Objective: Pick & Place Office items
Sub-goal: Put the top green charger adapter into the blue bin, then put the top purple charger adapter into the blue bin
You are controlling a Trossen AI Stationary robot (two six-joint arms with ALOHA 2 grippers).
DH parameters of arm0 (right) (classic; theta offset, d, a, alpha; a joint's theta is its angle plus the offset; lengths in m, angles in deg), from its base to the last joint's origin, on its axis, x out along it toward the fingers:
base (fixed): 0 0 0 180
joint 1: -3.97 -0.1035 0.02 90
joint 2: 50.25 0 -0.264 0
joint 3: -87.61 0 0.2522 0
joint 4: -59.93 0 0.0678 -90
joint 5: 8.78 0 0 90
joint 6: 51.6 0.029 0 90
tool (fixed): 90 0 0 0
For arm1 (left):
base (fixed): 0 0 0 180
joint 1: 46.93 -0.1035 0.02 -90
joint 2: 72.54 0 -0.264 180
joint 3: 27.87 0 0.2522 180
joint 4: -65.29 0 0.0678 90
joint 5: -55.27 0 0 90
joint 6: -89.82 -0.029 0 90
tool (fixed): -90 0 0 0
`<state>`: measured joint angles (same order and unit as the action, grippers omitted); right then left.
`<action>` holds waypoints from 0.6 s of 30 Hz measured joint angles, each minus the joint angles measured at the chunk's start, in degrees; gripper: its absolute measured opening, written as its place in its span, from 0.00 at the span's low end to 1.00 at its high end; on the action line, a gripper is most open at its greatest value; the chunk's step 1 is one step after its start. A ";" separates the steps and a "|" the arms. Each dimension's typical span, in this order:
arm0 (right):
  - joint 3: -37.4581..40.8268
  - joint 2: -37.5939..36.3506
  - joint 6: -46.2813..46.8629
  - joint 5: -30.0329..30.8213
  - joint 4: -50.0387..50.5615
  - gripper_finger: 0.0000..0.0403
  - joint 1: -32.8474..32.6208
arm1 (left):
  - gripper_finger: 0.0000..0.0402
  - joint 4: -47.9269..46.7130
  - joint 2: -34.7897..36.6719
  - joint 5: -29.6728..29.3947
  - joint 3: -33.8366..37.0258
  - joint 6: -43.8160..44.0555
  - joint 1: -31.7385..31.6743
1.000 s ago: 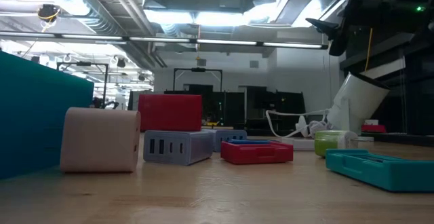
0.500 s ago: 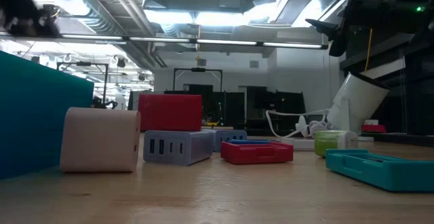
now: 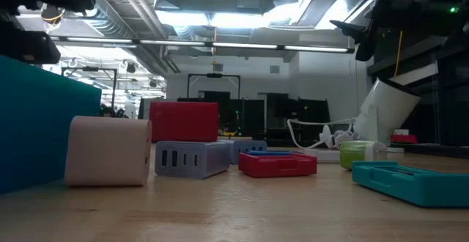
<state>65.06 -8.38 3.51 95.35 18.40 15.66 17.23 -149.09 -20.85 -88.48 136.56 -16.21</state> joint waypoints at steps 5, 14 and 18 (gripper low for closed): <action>0.00 0.02 -0.02 0.24 0.04 0.70 0.01 | 0.70 1.52 -0.01 3.87 -0.98 1.59 -0.54; 0.00 0.02 0.00 0.20 0.04 0.70 0.01 | 0.66 -9.12 1.06 -1.68 -10.71 -3.05 -5.95; 0.00 0.02 -0.02 0.00 0.06 0.70 0.01 | 0.66 -15.55 0.87 -5.97 -14.85 -13.67 -9.95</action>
<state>65.06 -8.36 3.49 95.35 18.47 15.68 1.67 -148.21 -26.83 -103.33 122.89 -26.16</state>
